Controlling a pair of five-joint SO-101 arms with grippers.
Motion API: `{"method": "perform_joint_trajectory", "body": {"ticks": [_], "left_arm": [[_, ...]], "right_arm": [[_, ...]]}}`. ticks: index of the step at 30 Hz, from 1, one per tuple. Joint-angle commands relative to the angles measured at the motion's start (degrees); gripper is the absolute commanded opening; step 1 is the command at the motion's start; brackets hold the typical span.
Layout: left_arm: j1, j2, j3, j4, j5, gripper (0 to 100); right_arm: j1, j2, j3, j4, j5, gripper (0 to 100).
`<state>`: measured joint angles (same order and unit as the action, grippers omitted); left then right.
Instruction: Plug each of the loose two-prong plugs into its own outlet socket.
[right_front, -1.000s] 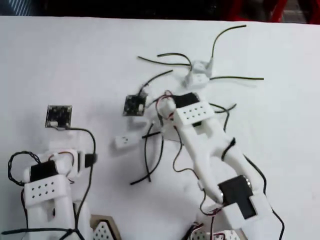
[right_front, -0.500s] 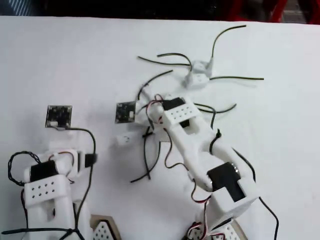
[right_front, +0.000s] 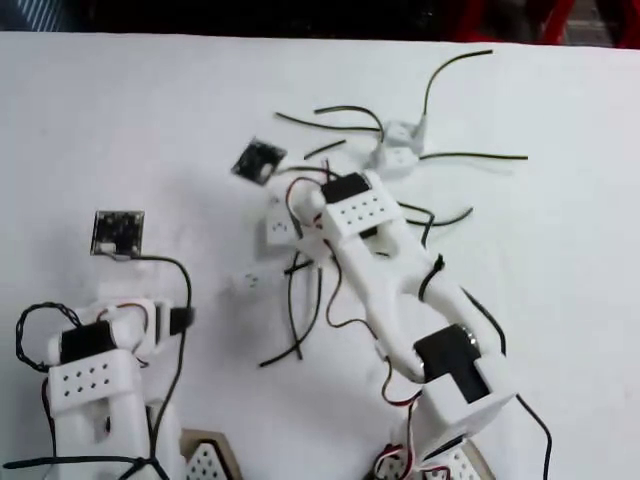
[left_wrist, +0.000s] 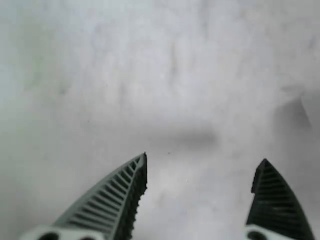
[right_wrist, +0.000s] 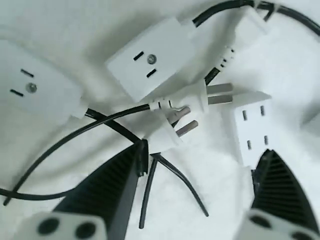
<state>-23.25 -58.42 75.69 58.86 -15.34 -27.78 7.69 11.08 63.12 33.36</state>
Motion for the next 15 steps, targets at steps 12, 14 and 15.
{"method": "perform_joint_trajectory", "body": {"ticks": [12, 14, 15], "left_arm": [[-0.40, -1.54, 0.62, -1.14, -0.62, 33], [-0.40, -1.54, 0.62, -1.14, -0.62, 33], [-0.40, -1.54, 0.62, -1.14, -0.62, 33]], "right_arm": [[-2.24, 9.80, -3.96, 0.75, -16.18, 33.3], [-1.45, 11.03, -5.54, 0.92, -19.60, 33.1], [-1.10, 11.74, -6.51, 0.92, -21.27, 32.1]]}}
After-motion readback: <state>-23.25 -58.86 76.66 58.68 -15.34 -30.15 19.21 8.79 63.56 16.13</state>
